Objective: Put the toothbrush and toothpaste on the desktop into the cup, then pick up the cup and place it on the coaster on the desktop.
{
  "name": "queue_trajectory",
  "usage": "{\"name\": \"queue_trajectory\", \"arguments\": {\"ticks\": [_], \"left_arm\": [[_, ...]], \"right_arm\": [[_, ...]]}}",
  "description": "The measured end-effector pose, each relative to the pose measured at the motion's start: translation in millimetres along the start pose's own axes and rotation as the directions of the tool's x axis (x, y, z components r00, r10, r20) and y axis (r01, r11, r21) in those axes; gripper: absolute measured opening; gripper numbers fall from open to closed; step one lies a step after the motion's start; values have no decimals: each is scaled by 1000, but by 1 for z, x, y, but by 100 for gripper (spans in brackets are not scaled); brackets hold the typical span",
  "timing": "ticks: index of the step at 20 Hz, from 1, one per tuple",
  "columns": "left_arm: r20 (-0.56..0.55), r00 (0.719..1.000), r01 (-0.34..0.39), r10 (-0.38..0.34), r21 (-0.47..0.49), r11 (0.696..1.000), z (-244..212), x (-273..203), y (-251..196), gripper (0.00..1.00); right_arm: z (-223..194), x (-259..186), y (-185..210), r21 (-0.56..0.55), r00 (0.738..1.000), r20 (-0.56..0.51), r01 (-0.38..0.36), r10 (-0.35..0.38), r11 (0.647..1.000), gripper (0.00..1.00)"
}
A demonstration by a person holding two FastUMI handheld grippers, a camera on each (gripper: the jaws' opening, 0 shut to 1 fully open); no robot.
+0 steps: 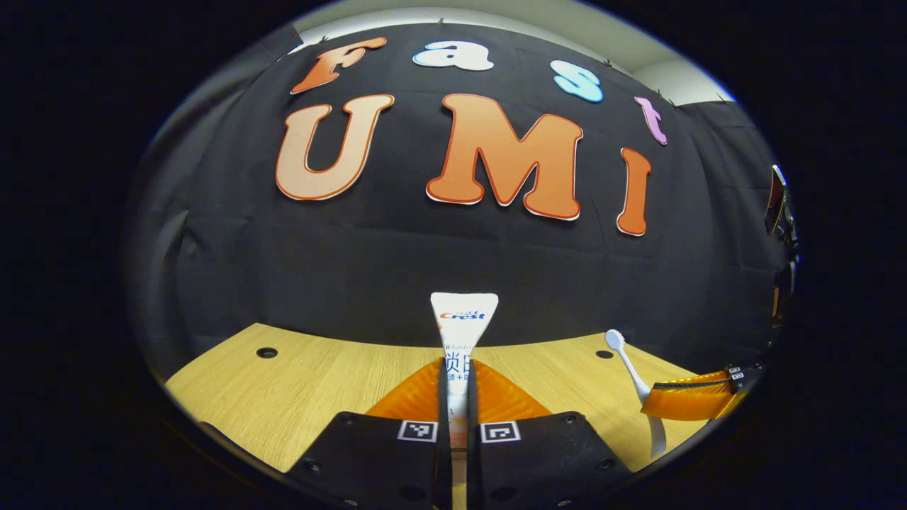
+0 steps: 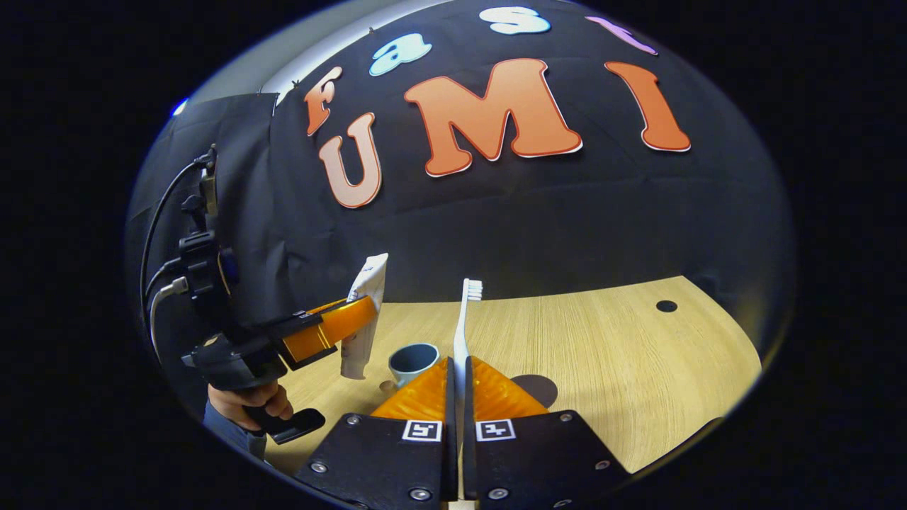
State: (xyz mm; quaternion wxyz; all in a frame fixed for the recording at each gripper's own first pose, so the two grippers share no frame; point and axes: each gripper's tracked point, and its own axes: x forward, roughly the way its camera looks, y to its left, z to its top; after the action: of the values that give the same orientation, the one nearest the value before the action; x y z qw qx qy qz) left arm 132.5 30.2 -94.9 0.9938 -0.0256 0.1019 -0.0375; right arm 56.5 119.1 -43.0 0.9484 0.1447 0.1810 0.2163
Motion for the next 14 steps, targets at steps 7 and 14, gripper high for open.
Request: {"name": "queue_trajectory", "arguments": {"ticks": [7,14], "left_arm": [[71,997,14,-16,31,999,9,45,7,8],[83,996,45,-46,13,999,-15,76,16,7]], "right_arm": [[20,23,-4,-7,999,45,12,-12,1000,3],[37,44,8,-34,994,105,-18,22,999,3]]}}
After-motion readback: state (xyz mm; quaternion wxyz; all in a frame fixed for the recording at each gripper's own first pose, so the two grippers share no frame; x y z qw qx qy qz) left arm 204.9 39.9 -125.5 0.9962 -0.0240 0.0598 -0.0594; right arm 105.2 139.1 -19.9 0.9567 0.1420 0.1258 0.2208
